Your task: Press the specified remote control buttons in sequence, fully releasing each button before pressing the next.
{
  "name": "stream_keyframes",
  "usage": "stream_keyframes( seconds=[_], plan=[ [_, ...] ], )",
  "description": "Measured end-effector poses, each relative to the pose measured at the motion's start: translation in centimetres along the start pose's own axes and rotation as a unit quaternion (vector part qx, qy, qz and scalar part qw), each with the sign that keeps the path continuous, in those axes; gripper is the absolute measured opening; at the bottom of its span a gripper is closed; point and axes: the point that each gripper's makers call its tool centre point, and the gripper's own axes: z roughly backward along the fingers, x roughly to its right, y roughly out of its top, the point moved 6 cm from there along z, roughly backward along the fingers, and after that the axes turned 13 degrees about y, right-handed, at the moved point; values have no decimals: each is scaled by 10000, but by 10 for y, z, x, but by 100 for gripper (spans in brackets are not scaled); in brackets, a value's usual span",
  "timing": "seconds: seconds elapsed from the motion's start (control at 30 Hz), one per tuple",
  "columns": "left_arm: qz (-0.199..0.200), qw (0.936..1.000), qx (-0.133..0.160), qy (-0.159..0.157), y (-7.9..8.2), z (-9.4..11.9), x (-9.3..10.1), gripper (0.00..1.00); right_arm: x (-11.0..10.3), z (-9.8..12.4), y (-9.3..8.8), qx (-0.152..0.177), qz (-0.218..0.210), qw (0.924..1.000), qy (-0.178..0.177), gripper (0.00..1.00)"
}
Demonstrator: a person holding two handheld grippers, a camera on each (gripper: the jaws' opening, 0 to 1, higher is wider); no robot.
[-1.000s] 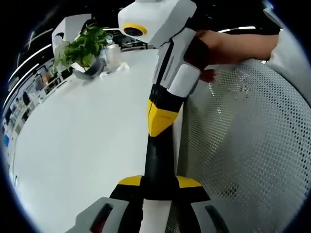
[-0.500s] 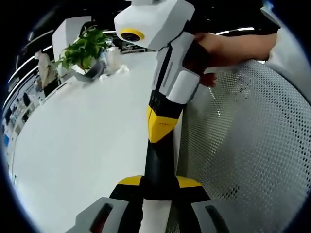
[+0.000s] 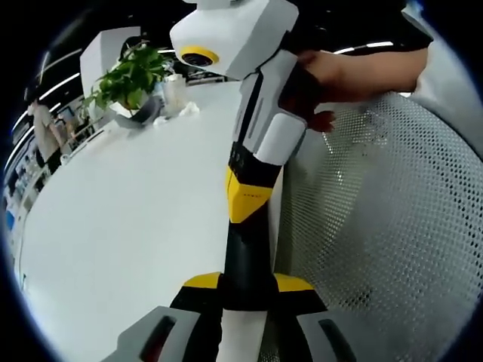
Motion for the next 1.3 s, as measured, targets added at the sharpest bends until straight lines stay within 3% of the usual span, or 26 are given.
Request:
stream_keyframes(
  seconds=[0.23, 0.37, 0.5, 1.0, 1.3],
  plan=[
    [19, 10000, -6, 15, 0, 0, 0, 24, -1, 0, 1, -70, 37, 10000, -12, 0],
    [20, 10000, 1, 13, 0, 0, 0, 24, 2, 3, 1, -76, -210, 9997, 71, 0],
    [20, 10000, 12, 12, 0, 0, 0, 24, 5, 9, 0, -103, -298, 9994, -143, 0],
    [16, 10000, 19, 7, 0, -1, 0, 24, -3, 7, -4, -248, -402, 9988, 147, 0],
    [20, 10000, 23, 5, 0, -1, 0, 24, -3, 5, -5, -309, -379, 9987, 145, 0]
  ],
)
